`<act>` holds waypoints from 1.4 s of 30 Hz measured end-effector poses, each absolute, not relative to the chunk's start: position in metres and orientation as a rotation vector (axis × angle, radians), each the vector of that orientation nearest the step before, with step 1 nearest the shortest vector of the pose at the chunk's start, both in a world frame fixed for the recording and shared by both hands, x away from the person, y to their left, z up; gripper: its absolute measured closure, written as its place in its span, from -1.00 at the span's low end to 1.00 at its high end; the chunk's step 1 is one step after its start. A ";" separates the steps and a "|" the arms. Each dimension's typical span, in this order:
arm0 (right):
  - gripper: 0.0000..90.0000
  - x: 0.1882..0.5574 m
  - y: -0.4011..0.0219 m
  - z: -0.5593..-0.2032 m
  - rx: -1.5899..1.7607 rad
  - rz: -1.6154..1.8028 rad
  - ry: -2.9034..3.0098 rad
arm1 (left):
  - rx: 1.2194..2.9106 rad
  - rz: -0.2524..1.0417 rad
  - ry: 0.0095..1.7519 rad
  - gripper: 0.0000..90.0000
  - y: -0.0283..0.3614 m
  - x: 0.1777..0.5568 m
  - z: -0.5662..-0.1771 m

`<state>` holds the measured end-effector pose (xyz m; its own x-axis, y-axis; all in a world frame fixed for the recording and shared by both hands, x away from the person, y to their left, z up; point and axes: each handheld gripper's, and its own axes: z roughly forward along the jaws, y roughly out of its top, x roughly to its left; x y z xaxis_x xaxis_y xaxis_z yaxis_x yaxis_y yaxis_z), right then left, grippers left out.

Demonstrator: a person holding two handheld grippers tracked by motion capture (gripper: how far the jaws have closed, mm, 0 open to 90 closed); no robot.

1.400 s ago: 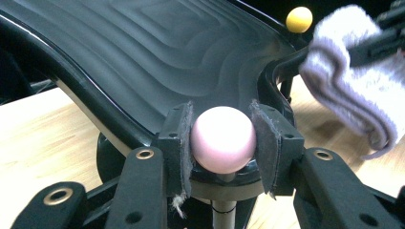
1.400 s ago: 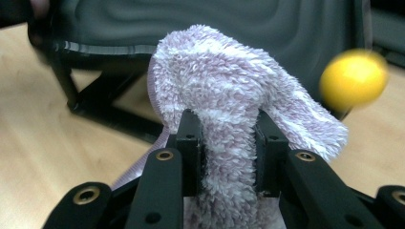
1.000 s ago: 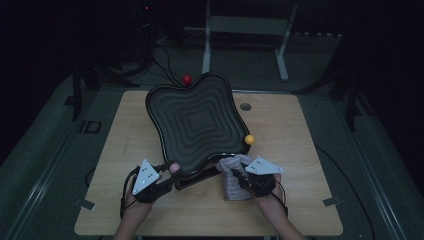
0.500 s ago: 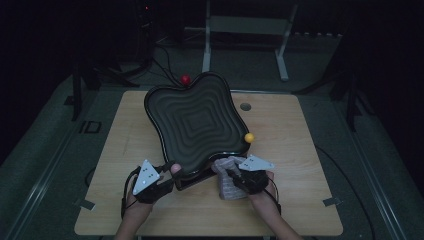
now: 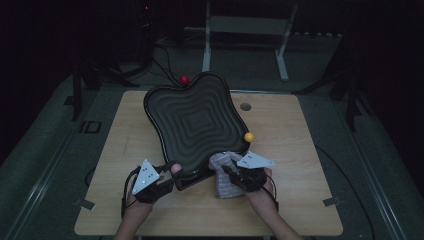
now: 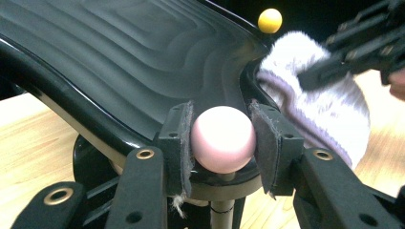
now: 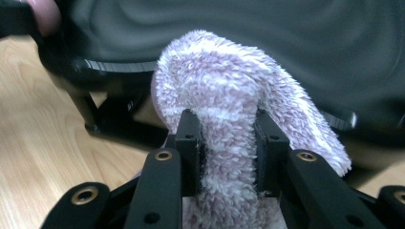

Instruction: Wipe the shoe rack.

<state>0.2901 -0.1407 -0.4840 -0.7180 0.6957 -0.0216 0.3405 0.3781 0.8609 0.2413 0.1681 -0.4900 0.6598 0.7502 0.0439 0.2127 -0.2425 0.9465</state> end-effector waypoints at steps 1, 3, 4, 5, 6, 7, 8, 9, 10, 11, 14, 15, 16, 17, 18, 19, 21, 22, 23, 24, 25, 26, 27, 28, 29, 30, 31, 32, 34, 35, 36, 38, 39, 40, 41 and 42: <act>0.53 0.290 -0.138 -0.481 0.881 1.267 2.247 | 1.782 0.613 0.773 0.33 0.168 0.241 -0.490; 0.53 0.294 -0.133 -0.483 0.896 1.241 2.241 | 1.782 0.604 0.771 0.33 0.169 0.242 -0.490; 0.53 0.297 -0.131 -0.486 0.923 1.249 2.249 | 1.787 0.600 0.768 0.33 0.169 0.243 -0.489; 0.53 0.298 -0.128 -0.489 0.930 1.258 2.250 | 1.790 0.598 0.768 0.33 0.169 0.243 -0.489; 0.53 0.298 -0.125 -0.491 0.919 1.259 2.253 | 1.790 0.595 0.768 0.33 0.169 0.243 -0.489; 0.53 0.297 -0.122 -0.493 0.912 1.271 2.266 | 1.787 0.592 0.767 0.33 0.169 0.243 -0.490; 0.53 0.297 -0.118 -0.496 0.905 1.287 2.286 | 1.785 0.588 0.765 0.33 0.170 0.244 -0.490; 0.53 0.296 -0.114 -0.498 0.893 1.289 2.309 | 1.790 0.589 0.764 0.33 0.170 0.244 -0.489; 0.53 0.293 -0.110 -0.500 0.876 1.281 2.334 | 1.794 0.592 0.764 0.33 0.169 0.243 -0.489; 0.53 0.292 -0.108 -0.500 0.863 1.272 2.342 | 1.794 0.595 0.764 0.33 0.169 0.243 -0.489; 0.53 0.292 -0.113 -0.489 0.872 1.326 2.323 | 1.793 0.597 0.762 0.33 0.169 0.243 -0.489; 0.53 0.291 -0.115 -0.485 0.870 1.352 2.311 | 1.795 0.597 0.761 0.33 0.169 0.243 -0.489; 0.53 0.290 -0.115 -0.483 0.862 1.361 2.301 | 1.793 0.599 0.763 0.33 0.168 0.243 -0.489; 0.54 0.290 -0.113 -0.484 0.862 1.363 2.303 | 1.791 0.600 0.764 0.33 0.168 0.242 -0.489; 0.54 0.289 -0.110 -0.488 0.853 1.352 2.308 | 1.792 0.603 0.764 0.33 0.168 0.242 -0.489; 0.55 0.288 -0.107 -0.494 0.857 1.346 2.328 | 1.797 0.605 0.765 0.33 0.167 0.242 -0.489; 0.55 0.282 -0.102 -0.503 0.844 1.333 2.373 | 1.798 0.608 0.769 0.33 0.167 0.242 -0.489; 0.55 0.279 -0.099 -0.506 0.837 1.330 2.393 | 1.794 0.610 0.769 0.33 0.167 0.242 -0.489; 0.55 0.276 -0.097 -0.504 0.830 1.339 2.419 | 1.795 0.609 0.768 0.33 0.167 0.242 -0.489; 0.55 0.274 -0.096 -0.501 0.820 1.354 2.425 | 1.797 0.606 0.768 0.33 0.167 0.242 -0.489; 0.55 0.269 -0.094 -0.494 0.786 1.372 2.424 | 1.795 0.607 0.770 0.33 0.167 0.242 -0.489; 0.55 0.265 -0.093 -0.489 0.757 1.386 2.417 | 1.793 0.607 0.770 0.33 0.166 0.242 -0.489; 0.55 0.263 -0.091 -0.486 0.738 1.402 2.411 | 1.792 0.605 0.767 0.33 0.166 0.241 -0.489; 0.55 0.258 -0.087 -0.484 0.705 1.425 2.411 | 1.795 0.603 0.764 0.33 0.165 0.241 -0.489; 0.55 0.257 -0.084 -0.484 0.686 1.424 2.414 | 1.802 0.603 0.764 0.33 0.165 0.241 -0.488; 0.55 0.256 -0.079 -0.488 0.671 1.396 2.421 | 1.803 0.604 0.768 0.33 0.165 0.242 -0.488; 0.55 0.256 -0.077 -0.491 0.670 1.397 2.419 | 1.793 0.603 0.774 0.33 0.166 0.242 -0.489; 0.55 0.256 -0.075 -0.492 0.681 1.409 2.424 | 1.791 0.602 0.772 0.33 0.167 0.242 -0.489; 0.55 0.253 -0.072 -0.492 0.655 1.377 2.433 | 1.792 0.603 0.771 0.33 0.166 0.242 -0.489; 0.55 0.252 -0.070 -0.492 0.637 1.373 2.451 | 1.795 0.602 0.771 0.33 0.166 0.242 -0.489; 0.55 0.252 -0.070 -0.492 0.629 1.374 2.467 | 1.794 0.603 0.772 0.33 0.166 0.242 -0.489; 0.55 0.252 -0.070 -0.491 0.613 1.370 2.465 | 1.793 0.600 0.768 0.33 0.167 0.242 -0.489; 0.55 0.254 -0.071 -0.492 0.620 1.377 2.474 | 1.796 0.597 0.767 0.33 0.167 0.243 -0.489; 0.55 0.256 -0.072 -0.495 0.629 1.373 2.474 | 1.797 0.595 0.768 0.33 0.167 0.243 -0.488; 0.55 0.257 -0.073 -0.499 0.635 1.356 2.479 | 1.796 0.597 0.767 0.33 0.167 0.243 -0.489; 0.55 0.259 -0.074 -0.502 0.656 1.340 2.495 | 1.792 0.597 0.764 0.33 0.168 0.243 -0.489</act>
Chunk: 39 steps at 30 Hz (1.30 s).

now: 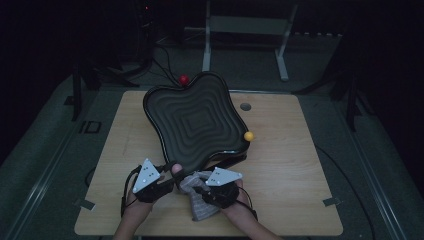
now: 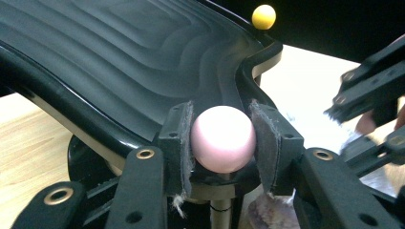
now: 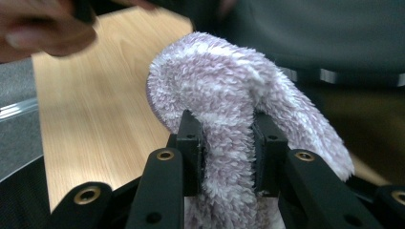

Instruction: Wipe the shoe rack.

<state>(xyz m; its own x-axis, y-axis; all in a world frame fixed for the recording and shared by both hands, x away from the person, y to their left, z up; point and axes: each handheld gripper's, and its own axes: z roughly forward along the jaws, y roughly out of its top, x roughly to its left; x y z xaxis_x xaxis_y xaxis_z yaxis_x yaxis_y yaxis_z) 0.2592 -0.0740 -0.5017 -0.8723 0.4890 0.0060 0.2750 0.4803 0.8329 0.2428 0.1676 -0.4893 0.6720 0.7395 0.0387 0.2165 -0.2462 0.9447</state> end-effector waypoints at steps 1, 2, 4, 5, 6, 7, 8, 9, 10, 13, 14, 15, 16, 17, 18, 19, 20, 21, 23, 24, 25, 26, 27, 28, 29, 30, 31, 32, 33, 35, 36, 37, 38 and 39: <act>0.55 0.260 -0.077 -0.502 0.689 1.330 2.493 | 1.792 0.597 0.762 0.33 0.168 0.243 -0.489; 0.55 0.261 -0.080 -0.500 0.697 1.331 2.477 | 1.794 0.594 0.761 0.33 0.168 0.243 -0.489; 0.55 0.264 -0.087 -0.495 0.728 1.339 2.432 | 1.795 0.594 0.761 0.33 0.168 0.243 -0.489; 0.55 0.267 -0.091 -0.494 0.751 1.330 2.395 | 1.792 0.593 0.761 0.33 0.168 0.243 -0.489; 0.55 0.273 -0.095 -0.495 0.779 1.325 2.376 | 1.793 0.591 0.760 0.33 0.168 0.243 -0.489; 0.55 0.277 -0.098 -0.497 0.805 1.316 2.385 | 1.795 0.590 0.760 0.33 0.168 0.243 -0.489; 0.55 0.280 -0.098 -0.500 0.816 1.298 2.398 | 1.797 0.590 0.759 0.33 0.168 0.244 -0.489; 0.54 0.283 -0.098 -0.503 0.821 1.273 2.415 | 1.796 0.590 0.758 0.33 0.168 0.244 -0.489; 0.54 0.284 -0.099 -0.505 0.829 1.267 2.427 | 1.793 0.591 0.758 0.33 0.168 0.243 -0.489; 0.54 0.286 -0.107 -0.493 0.831 1.302 2.354 | 1.795 0.586 0.754 0.33 0.169 0.244 -0.489; 0.54 0.287 -0.108 -0.490 0.838 1.321 2.338 | 1.794 0.586 0.753 0.33 0.169 0.244 -0.489; 0.54 0.288 -0.109 -0.488 0.846 1.328 2.323 | 1.788 0.584 0.752 0.33 0.169 0.244 -0.490; 0.54 0.290 -0.109 -0.489 0.853 1.321 2.325 | 1.786 0.581 0.750 0.33 0.169 0.244 -0.490; 0.54 0.292 -0.108 -0.493 0.854 1.311 2.335 | 1.789 0.580 0.750 0.33 0.170 0.245 -0.490; 0.54 0.292 -0.105 -0.497 0.852 1.288 2.354 | 1.791 0.579 0.749 0.33 0.170 0.245 -0.490; 0.54 0.292 -0.104 -0.501 0.847 1.270 2.374 | 1.791 0.579 0.749 0.33 0.170 0.245 -0.490; 0.54 0.293 -0.104 -0.502 0.856 1.270 2.386 | 1.789 0.581 0.749 0.33 0.170 0.245 -0.490; 0.54 0.293 -0.105 -0.501 0.858 1.276 2.384 | 1.788 0.579 0.748 0.33 0.170 0.245 -0.490; 0.54 0.295 -0.110 -0.493 0.860 1.280 2.339 | 1.792 0.578 0.747 0.33 0.170 0.245 -0.490; 0.54 0.298 -0.113 -0.491 0.869 1.289 2.319 | 1.792 0.579 0.747 0.33 0.169 0.245 -0.490; 0.54 0.300 -0.115 -0.491 0.888 1.294 2.314 | 1.790 0.580 0.748 0.33 0.169 0.245 -0.490; 0.54 0.302 -0.116 -0.494 0.907 1.286 2.317 | 1.790 0.579 0.748 0.33 0.168 0.245 -0.490; 0.54 0.303 -0.115 -0.499 0.910 1.252 2.332 | 1.793 0.576 0.746 0.33 0.169 0.245 -0.490; 0.54 0.304 -0.115 -0.504 0.911 1.220 2.351 | 1.796 0.575 0.745 0.33 0.169 0.245 -0.489; 0.53 0.304 -0.116 -0.504 0.917 1.224 2.352 | 1.795 0.575 0.744 0.33 0.169 0.245 -0.489; 0.53 0.303 -0.120 -0.502 0.930 1.239 2.344 | 1.791 0.575 0.744 0.33 0.169 0.245 -0.490; 0.53 0.302 -0.126 -0.494 0.939 1.273 2.310 | 1.790 0.572 0.744 0.33 0.170 0.246 -0.490; 0.53 0.301 -0.129 -0.490 0.949 1.286 2.291 | 1.790 0.569 0.743 0.33 0.170 0.246 -0.490; 0.53 0.301 -0.133 -0.487 0.951 1.292 2.276 | 1.796 0.569 0.742 0.33 0.170 0.246 -0.489; 0.53 0.305 -0.142 -0.489 0.970 1.271 2.267 | 1.793 0.571 0.743 0.33 0.169 0.246 -0.490; 0.53 0.307 -0.143 -0.491 0.978 1.251 2.285 | 1.792 0.570 0.743 0.33 0.169 0.246 -0.490; 0.53 0.308 -0.144 -0.493 0.978 1.219 2.302 | 1.795 0.569 0.741 0.33 0.169 0.246 -0.490; 0.53 0.307 -0.145 -0.492 0.968 1.204 2.305 | 1.798 0.568 0.741 0.33 0.170 0.246 -0.489; 0.53 0.306 -0.147 -0.489 0.963 1.211 2.297 | 1.798 0.569 0.742 0.33 0.169 0.246 -0.489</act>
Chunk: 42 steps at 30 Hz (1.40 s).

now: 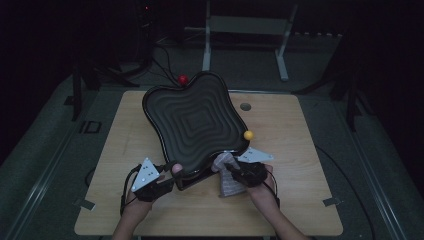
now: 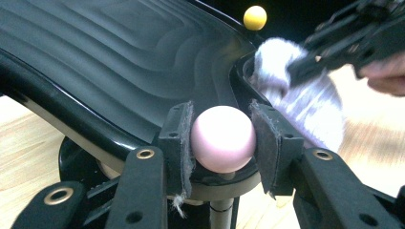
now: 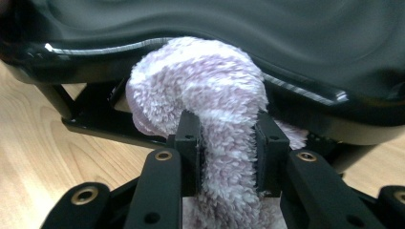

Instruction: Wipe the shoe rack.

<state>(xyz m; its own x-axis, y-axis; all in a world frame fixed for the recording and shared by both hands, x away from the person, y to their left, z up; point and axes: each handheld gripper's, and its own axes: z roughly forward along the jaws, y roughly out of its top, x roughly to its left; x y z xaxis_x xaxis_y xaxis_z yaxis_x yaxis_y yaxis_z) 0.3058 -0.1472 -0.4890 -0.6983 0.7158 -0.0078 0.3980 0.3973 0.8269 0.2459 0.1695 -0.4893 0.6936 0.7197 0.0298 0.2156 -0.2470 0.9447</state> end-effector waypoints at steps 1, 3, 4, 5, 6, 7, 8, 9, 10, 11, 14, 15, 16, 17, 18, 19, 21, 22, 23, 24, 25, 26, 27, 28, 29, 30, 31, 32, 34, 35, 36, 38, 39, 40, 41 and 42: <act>0.53 0.304 -0.150 -0.484 0.965 1.232 2.280 | 1.795 0.570 0.742 0.33 0.169 0.246 -0.490; 0.53 0.302 -0.157 -0.477 0.977 1.259 2.240 | 1.796 0.566 0.739 0.33 0.170 0.246 -0.489; 0.53 0.303 -0.161 -0.476 0.978 1.258 2.227 | 1.799 0.565 0.739 0.33 0.170 0.246 -0.489; 0.53 0.304 -0.163 -0.480 0.983 1.245 2.230 | 1.798 0.565 0.739 0.33 0.170 0.246 -0.489; 0.53 0.306 -0.164 -0.485 0.996 1.225 2.247 | 1.795 0.565 0.739 0.33 0.170 0.246 -0.490; 0.52 0.308 -0.165 -0.491 1.004 1.195 2.274 | 1.796 0.565 0.738 0.33 0.170 0.246 -0.490; 0.52 0.308 -0.165 -0.494 1.001 1.166 2.290 | 1.798 0.562 0.737 0.33 0.170 0.247 -0.489; 0.52 0.307 -0.168 -0.493 0.998 1.159 2.284 | 1.799 0.561 0.737 0.33 0.170 0.247 -0.489; 0.52 0.307 -0.173 -0.490 1.005 1.170 2.269 | 1.798 0.562 0.738 0.33 0.170 0.247 -0.489; 0.52 0.308 -0.176 -0.487 1.012 1.176 2.256 | 1.795 0.563 0.738 0.33 0.170 0.246 -0.490; 0.52 0.310 -0.190 -0.476 1.033 1.174 2.183 | 1.800 0.560 0.736 0.33 0.170 0.247 -0.489; 0.52 0.311 -0.193 -0.474 1.038 1.174 2.164 | 1.797 0.560 0.737 0.33 0.170 0.247 -0.489; 0.52 0.315 -0.199 -0.473 1.064 1.183 2.133 | 1.795 0.561 0.737 0.33 0.170 0.247 -0.490; 0.52 0.317 -0.204 -0.473 1.083 1.196 2.109 | 1.793 0.561 0.735 0.33 0.170 0.247 -0.490; 0.52 0.319 -0.207 -0.475 1.101 1.191 2.082 | 1.790 0.558 0.732 0.33 0.170 0.247 -0.490; 0.52 0.322 -0.208 -0.480 1.125 1.175 2.074 | 1.791 0.556 0.731 0.33 0.171 0.247 -0.490; 0.52 0.327 -0.206 -0.491 1.144 1.125 2.127 | 1.793 0.561 0.735 0.33 0.170 0.247 -0.490; 0.52 0.329 -0.206 -0.496 1.152 1.118 2.145 | 1.793 0.560 0.734 0.33 0.170 0.247 -0.490; 0.52 0.329 -0.207 -0.496 1.161 1.125 2.142 | 1.794 0.559 0.733 0.33 0.170 0.247 -0.490; 0.52 0.330 -0.209 -0.493 1.163 1.133 2.127 | 1.797 0.558 0.733 0.33 0.170 0.247 -0.490; 0.52 0.330 -0.211 -0.488 1.158 1.145 2.106 | 1.796 0.559 0.734 0.33 0.170 0.247 -0.490; 0.52 0.331 -0.213 -0.481 1.151 1.159 2.078 | 1.794 0.561 0.733 0.33 0.170 0.247 -0.490; 0.52 0.331 -0.215 -0.475 1.152 1.180 2.046 | 1.792 0.560 0.733 0.33 0.170 0.247 -0.490; 0.52 0.331 -0.215 -0.475 1.152 1.180 2.046 | 1.792 0.560 0.733 0.33 0.170 0.247 -0.490; 0.52 0.331 -0.217 -0.470 1.152 1.200 2.014 | 1.798 0.559 0.731 0.33 0.170 0.247 -0.490; 0.51 0.332 -0.217 -0.468 1.156 1.208 1.984 | 1.798 0.561 0.732 0.33 0.170 0.247 -0.490; 0.51 0.334 -0.215 -0.473 1.157 1.189 2.011 | 1.795 0.562 0.734 0.33 0.170 0.247 -0.490; 0.52 0.335 -0.212 -0.480 1.165 1.169 2.052 | 1.795 0.563 0.734 0.33 0.170 0.247 -0.490; 0.52 0.333 -0.205 -0.498 1.168 1.140 2.119 | 1.799 0.564 0.734 0.33 0.170 0.247 -0.489; 0.52 0.330 -0.201 -0.505 1.159 1.123 2.149 | 1.798 0.566 0.735 0.33 0.169 0.247 -0.489; 0.52 0.327 -0.197 -0.511 1.155 1.114 2.175 | 1.794 0.568 0.737 0.33 0.169 0.246 -0.490; 0.52 0.324 -0.189 -0.519 1.138 1.105 2.230 | 1.795 0.567 0.737 0.33 0.169 0.247 -0.490; 0.52 0.323 -0.184 -0.520 1.113 1.092 2.247 | 1.800 0.566 0.736 0.33 0.169 0.247 -0.489; 0.52 0.323 -0.179 -0.520 1.087 1.085 2.259 | 1.800 0.565 0.737 0.33 0.169 0.247 -0.489; 0.52 0.324 -0.175 -0.519 1.078 1.089 2.266 | 1.796 0.566 0.738 0.33 0.169 0.247 -0.489; 0.52 0.326 -0.172 -0.517 1.070 1.091 2.259 | 1.794 0.564 0.738 0.33 0.169 0.247 -0.490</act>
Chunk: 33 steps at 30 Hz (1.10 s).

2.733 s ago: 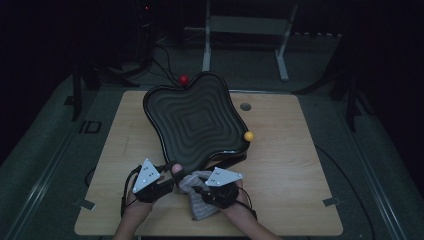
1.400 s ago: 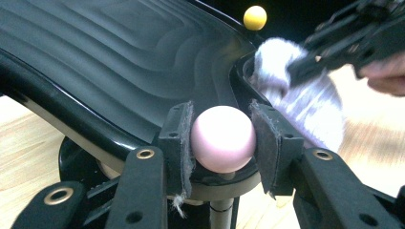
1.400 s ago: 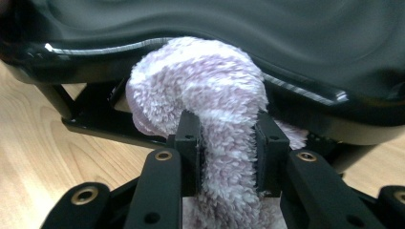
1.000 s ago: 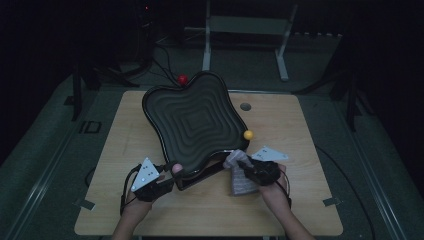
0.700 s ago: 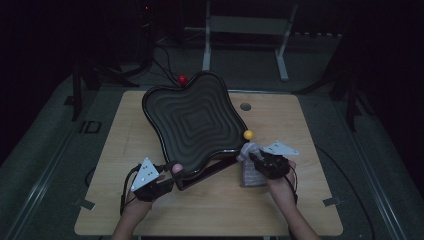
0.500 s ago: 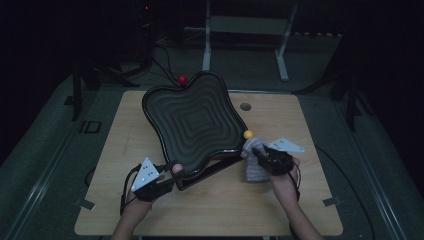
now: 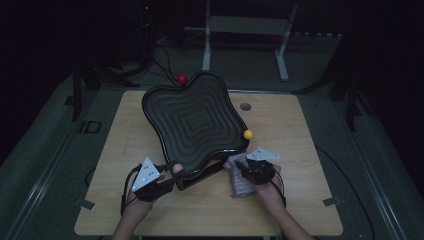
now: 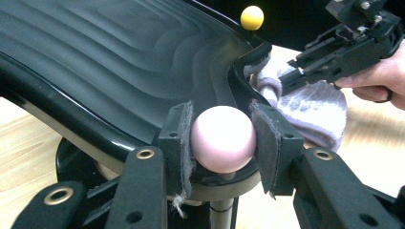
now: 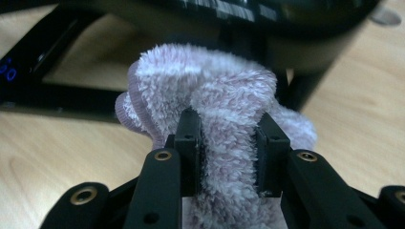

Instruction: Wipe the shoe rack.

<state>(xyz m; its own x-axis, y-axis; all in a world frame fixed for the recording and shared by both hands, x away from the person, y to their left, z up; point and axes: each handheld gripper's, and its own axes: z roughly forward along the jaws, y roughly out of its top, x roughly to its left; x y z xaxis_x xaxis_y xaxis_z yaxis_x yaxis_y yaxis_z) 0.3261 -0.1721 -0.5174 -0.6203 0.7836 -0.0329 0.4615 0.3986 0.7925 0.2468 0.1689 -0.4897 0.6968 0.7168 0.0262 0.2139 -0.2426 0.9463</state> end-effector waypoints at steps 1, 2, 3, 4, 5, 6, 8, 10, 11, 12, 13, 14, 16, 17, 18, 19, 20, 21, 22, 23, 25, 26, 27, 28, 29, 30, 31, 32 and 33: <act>0.52 0.328 -0.169 -0.517 1.067 1.088 2.247 | 1.795 0.562 0.734 0.33 0.169 0.247 -0.490; 0.52 0.331 -0.166 -0.519 1.067 1.089 2.236 | 1.796 0.558 0.732 0.33 0.169 0.247 -0.490; 0.52 0.334 -0.164 -0.522 1.081 1.088 2.220 | 1.795 0.555 0.734 0.33 0.170 0.247 -0.490; 0.52 0.337 -0.161 -0.527 1.101 1.090 2.213 | 1.793 0.557 0.734 0.33 0.170 0.247 -0.490; 0.52 0.340 -0.158 -0.533 1.116 1.091 2.225 | 1.791 0.556 0.733 0.33 0.170 0.247 -0.490; 0.53 0.342 -0.153 -0.540 1.121 1.075 2.243 | 1.791 0.553 0.732 0.33 0.170 0.248 -0.490; 0.54 0.341 -0.142 -0.549 1.110 1.045 2.243 | 1.795 0.554 0.733 0.33 0.170 0.248 -0.490; 0.54 0.337 -0.132 -0.549 1.074 1.035 2.253 | 1.793 0.558 0.733 0.33 0.169 0.247 -0.490; 0.54 0.336 -0.127 -0.548 1.065 1.034 2.265 | 1.795 0.557 0.733 0.33 0.169 0.248 -0.490; 0.54 0.335 -0.122 -0.548 1.047 1.033 2.276 | 1.800 0.563 0.734 0.33 0.169 0.247 -0.489; 0.54 0.333 -0.117 -0.547 1.031 1.034 2.291 | 1.801 0.575 0.735 0.33 0.168 0.247 -0.489; 0.54 0.332 -0.112 -0.547 1.016 1.041 2.301 | 1.797 0.581 0.737 0.33 0.167 0.246 -0.490; 0.54 0.329 -0.103 -0.546 0.990 1.046 2.325 | 1.794 0.577 0.739 0.33 0.167 0.247 -0.490; 0.54 0.328 -0.099 -0.546 0.985 1.060 2.343 | 1.797 0.571 0.740 0.33 0.167 0.247 -0.490; 0.54 0.326 -0.094 -0.546 0.972 1.071 2.355 | 1.800 0.568 0.739 0.33 0.167 0.248 -0.489; 0.54 0.322 -0.088 -0.546 0.954 1.077 2.367 | 1.798 0.568 0.740 0.33 0.167 0.247 -0.489; 0.54 0.318 -0.082 -0.546 0.929 1.086 2.381 | 1.796 0.568 0.740 0.33 0.167 0.247 -0.490; 0.54 0.314 -0.075 -0.546 0.904 1.095 2.399 | 1.795 0.565 0.739 0.33 0.168 0.248 -0.490; 0.54 0.314 -0.075 -0.546 0.904 1.095 2.399 | 1.795 0.565 0.739 0.33 0.168 0.248 -0.490; 0.54 0.309 -0.068 -0.546 0.876 1.107 2.421 | 1.800 0.563 0.739 0.33 0.168 0.248 -0.489; 0.53 0.294 -0.046 -0.547 0.802 1.138 2.464 | 1.796 0.573 0.740 0.33 0.167 0.247 -0.490; 0.53 0.289 -0.041 -0.547 0.782 1.135 2.463 | 1.793 0.573 0.740 0.33 0.167 0.247 -0.490; 0.53 0.287 -0.039 -0.547 0.777 1.135 2.457 | 1.794 0.569 0.739 0.33 0.168 0.247 -0.490; 0.54 0.285 -0.038 -0.548 0.774 1.136 2.451 | 1.797 0.569 0.738 0.33 0.168 0.247 -0.490; 0.54 0.287 -0.040 -0.548 0.770 1.142 2.456 | 1.796 0.570 0.739 0.33 0.168 0.247 -0.490; 0.54 0.289 -0.043 -0.548 0.785 1.151 2.464 | 1.792 0.569 0.739 0.33 0.168 0.247 -0.490; 0.53 0.293 -0.046 -0.547 0.788 1.141 2.468 | 1.792 0.566 0.738 0.33 0.169 0.247 -0.490; 0.53 0.298 -0.051 -0.545 0.790 1.113 2.459 | 1.793 0.564 0.737 0.33 0.169 0.247 -0.490; 0.53 0.301 -0.055 -0.545 0.802 1.102 2.448 | 1.793 0.563 0.736 0.33 0.169 0.248 -0.490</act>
<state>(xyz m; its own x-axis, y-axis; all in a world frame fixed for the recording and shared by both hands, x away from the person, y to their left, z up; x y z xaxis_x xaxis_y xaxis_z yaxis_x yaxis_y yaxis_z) 0.3013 -0.0546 -0.5448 -0.7835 0.6171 -0.0726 0.3549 0.5403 0.7629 0.2476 0.1691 -0.4901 0.6980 0.7157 0.0259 0.2133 -0.2423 0.9465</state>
